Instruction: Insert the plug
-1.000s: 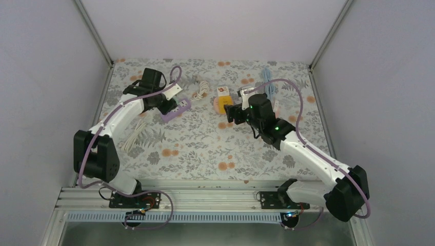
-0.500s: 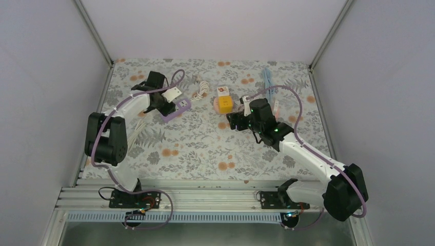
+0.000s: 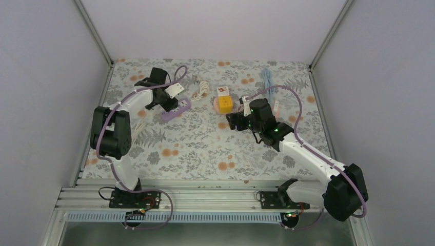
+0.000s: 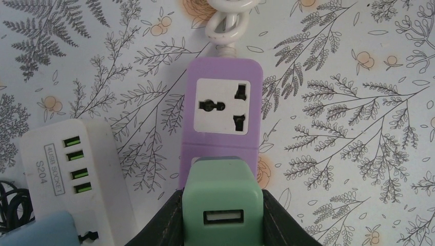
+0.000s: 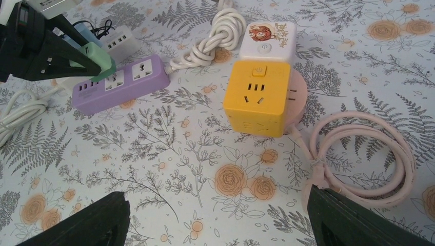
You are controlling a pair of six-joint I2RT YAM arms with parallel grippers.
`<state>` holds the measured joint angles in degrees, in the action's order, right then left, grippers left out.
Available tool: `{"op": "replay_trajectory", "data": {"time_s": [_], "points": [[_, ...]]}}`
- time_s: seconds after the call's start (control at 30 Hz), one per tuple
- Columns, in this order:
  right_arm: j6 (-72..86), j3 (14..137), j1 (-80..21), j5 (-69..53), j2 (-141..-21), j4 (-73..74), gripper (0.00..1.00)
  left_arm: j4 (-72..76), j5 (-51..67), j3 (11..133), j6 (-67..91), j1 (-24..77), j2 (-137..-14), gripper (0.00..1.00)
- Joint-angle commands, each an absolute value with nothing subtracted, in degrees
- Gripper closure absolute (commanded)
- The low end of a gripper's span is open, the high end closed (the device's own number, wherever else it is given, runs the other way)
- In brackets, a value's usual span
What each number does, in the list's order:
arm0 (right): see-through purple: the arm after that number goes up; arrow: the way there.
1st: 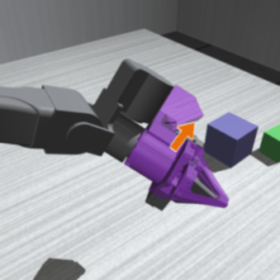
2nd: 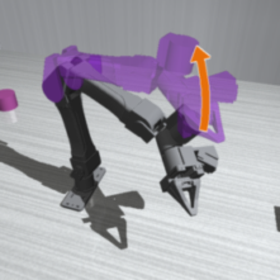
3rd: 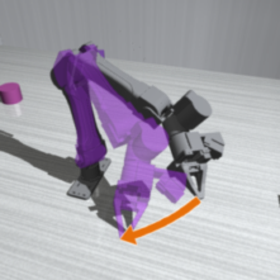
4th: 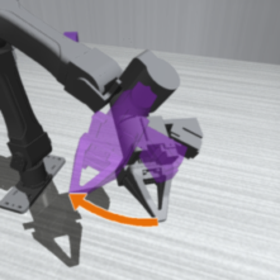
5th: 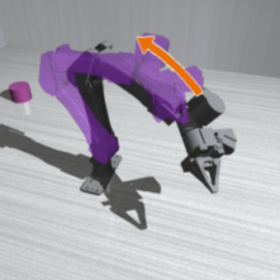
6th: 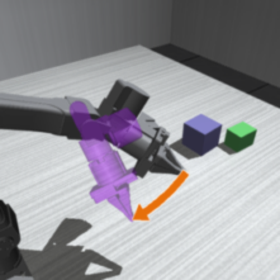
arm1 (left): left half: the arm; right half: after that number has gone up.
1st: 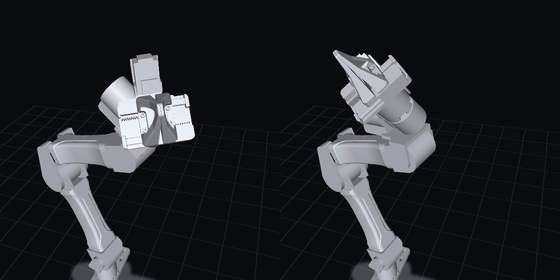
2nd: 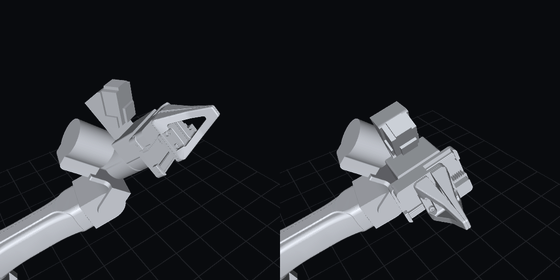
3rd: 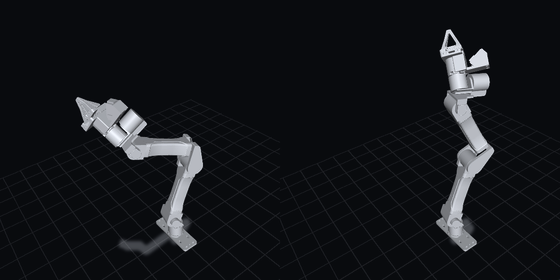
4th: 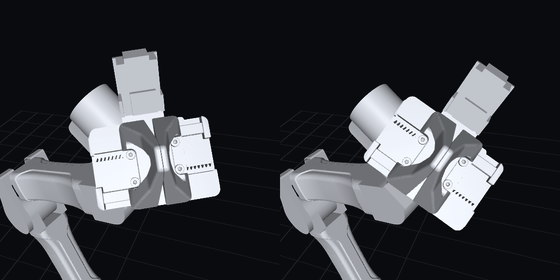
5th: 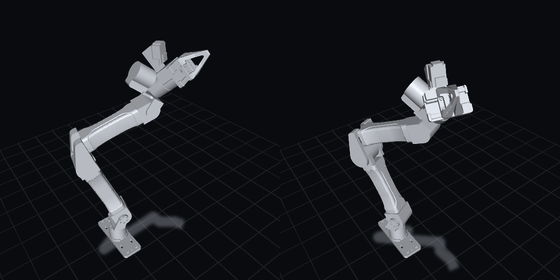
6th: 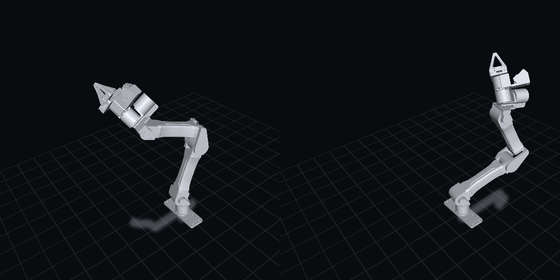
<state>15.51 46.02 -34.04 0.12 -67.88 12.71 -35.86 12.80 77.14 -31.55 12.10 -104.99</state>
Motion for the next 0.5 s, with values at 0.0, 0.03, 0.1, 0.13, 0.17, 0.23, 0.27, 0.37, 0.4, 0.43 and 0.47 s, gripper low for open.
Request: {"op": "replay_trajectory", "data": {"time_s": [0.0,0.03,0.1,0.13,0.17,0.23,0.27,0.37,0.4,0.43,0.47], "points": [[15.64,46.54,-33.96,1.37,-67.87,13.18,0.11,-36.44,15.47,78.59,-33.28,12.03,-105.68,0.79],[15.69,46.54,-33.96,1.28,-67.85,13.18,0.11,-36.28,15.70,78.46,-33.26,11.90,-105.80,0.79],[15.71,46.42,-33.93,1.32,-67.82,13.19,0.11,-36.08,15.42,78.19,-33.04,11.98,-106.26,0.79],[15.83,46.46,-34.00,1.47,-67.85,13.26,0.11,-36.30,15.06,78.28,-32.77,12.02,-106.63,0.79],[16.11,46.43,-33.94,1.79,-67.85,13.27,0.11,-36.75,14.82,78.35,-32.62,12.03,-107.00,0.79],[16.43,46.30,-33.93,2.35,-67.84,13.21,0.11,-38.00,13.96,78.28,-32.57,11.98,-107.49,0.79],[16.53,46.24,-34.00,2.49,-67.91,13.19,0.11,-38.34,13.51,78.26,-32.72,11.98,-107.51,0.79],[16.81,46.28,-33.94,2.44,-68.36,12.98,0.11,-38.16,13.01,77.58,-32.84,11.98,-107.45,0.79],[16.91,46.37,-33.93,2.32,-68.55,12.93,0.11,-38.29,14.11,77.53,-33.20,12.03,-107.42,0.79],[16.92,46.40,-33.93,2.17,-68.77,12.92,0.11,-38.33,14.95,77.59,-33.30,12.00,-107.47,0.79],[16.96,46.48,-33.94,2.09,-68.89,12.92,0.12,-38.13,15.29,77.60,-33.15,11.97,-107.49,0.79]]}}
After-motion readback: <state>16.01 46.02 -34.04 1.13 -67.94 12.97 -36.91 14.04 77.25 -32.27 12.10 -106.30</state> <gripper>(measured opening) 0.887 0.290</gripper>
